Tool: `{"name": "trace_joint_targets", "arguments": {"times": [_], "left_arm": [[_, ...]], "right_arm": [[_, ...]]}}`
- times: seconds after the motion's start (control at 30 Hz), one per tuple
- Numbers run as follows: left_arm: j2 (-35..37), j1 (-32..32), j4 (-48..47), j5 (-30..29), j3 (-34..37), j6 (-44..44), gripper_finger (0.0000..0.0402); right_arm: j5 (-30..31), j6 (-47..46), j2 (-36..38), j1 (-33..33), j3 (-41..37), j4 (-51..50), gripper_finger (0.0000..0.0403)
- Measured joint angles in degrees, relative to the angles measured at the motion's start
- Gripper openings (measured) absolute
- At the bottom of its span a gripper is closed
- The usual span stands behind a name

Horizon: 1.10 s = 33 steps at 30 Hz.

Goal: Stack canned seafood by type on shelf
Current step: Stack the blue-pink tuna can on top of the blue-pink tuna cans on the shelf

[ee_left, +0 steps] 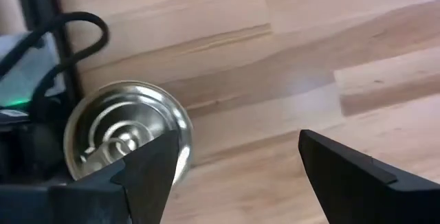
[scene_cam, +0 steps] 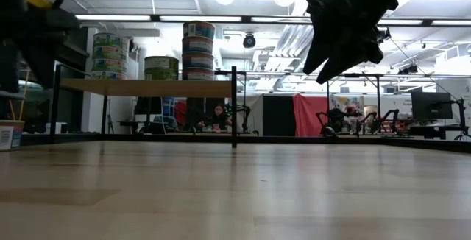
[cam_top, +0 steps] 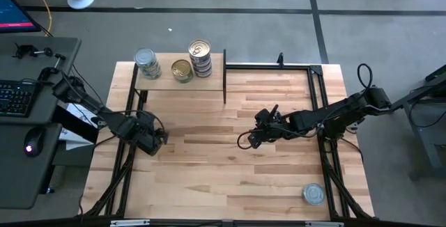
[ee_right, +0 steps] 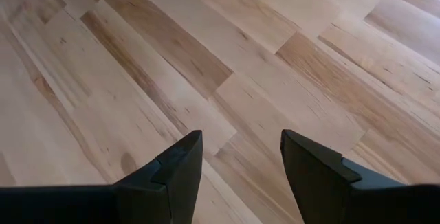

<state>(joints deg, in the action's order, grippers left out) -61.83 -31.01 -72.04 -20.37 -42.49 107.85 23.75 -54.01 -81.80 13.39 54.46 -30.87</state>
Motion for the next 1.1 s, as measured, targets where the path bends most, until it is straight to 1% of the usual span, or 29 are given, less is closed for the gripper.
{"name": "trace_joint_targets", "arguments": {"times": [0.13,0.43,0.53,0.67,0.8,0.87,0.93,0.97,1.1], "left_arm": [[-2.4,0.8,0.5,2.3,1.7,4.1,0.0294],[-10.4,0.7,1.8,1.5,1.5,8.5,0.0294],[-13.4,0.6,2.2,2.1,1.5,8.6,0.0294],[-18.4,0.6,5.8,4.2,1.5,6.8,0.0294],[-23.4,0.6,6.7,4.6,1.2,5.2,0.0294],[-24.8,0.6,6.9,4.5,0.5,5.2,0.0294],[-25.7,0.6,7.3,3.3,-1.1,5.2,0.0294],[-26.1,0.6,8.8,1.6,-2.7,4.8,0.0294],[-27.0,1.5,17.9,-4.9,-7.5,1.2,0.0294]], "right_arm": [[-0.2,-0.1,0.0,0.0,0.0,0.2,0.0187],[-0.3,0.1,0.0,0.0,0.0,0.3,0.0187],[-0.3,0.3,0.0,0.0,0.0,0.3,0.0187],[-0.3,0.5,0.0,0.0,0.0,0.3,0.0187],[-0.3,0.5,0.0,0.0,0.0,0.3,0.0187],[-0.3,0.5,0.0,0.1,0.0,0.3,0.0187],[-0.4,0.5,0.0,0.2,0.0,0.3,0.0187],[-0.7,0.5,0.0,0.2,0.0,0.3,0.0187],[-1.5,0.5,0.0,0.2,0.0,0.2,0.0187]]}}
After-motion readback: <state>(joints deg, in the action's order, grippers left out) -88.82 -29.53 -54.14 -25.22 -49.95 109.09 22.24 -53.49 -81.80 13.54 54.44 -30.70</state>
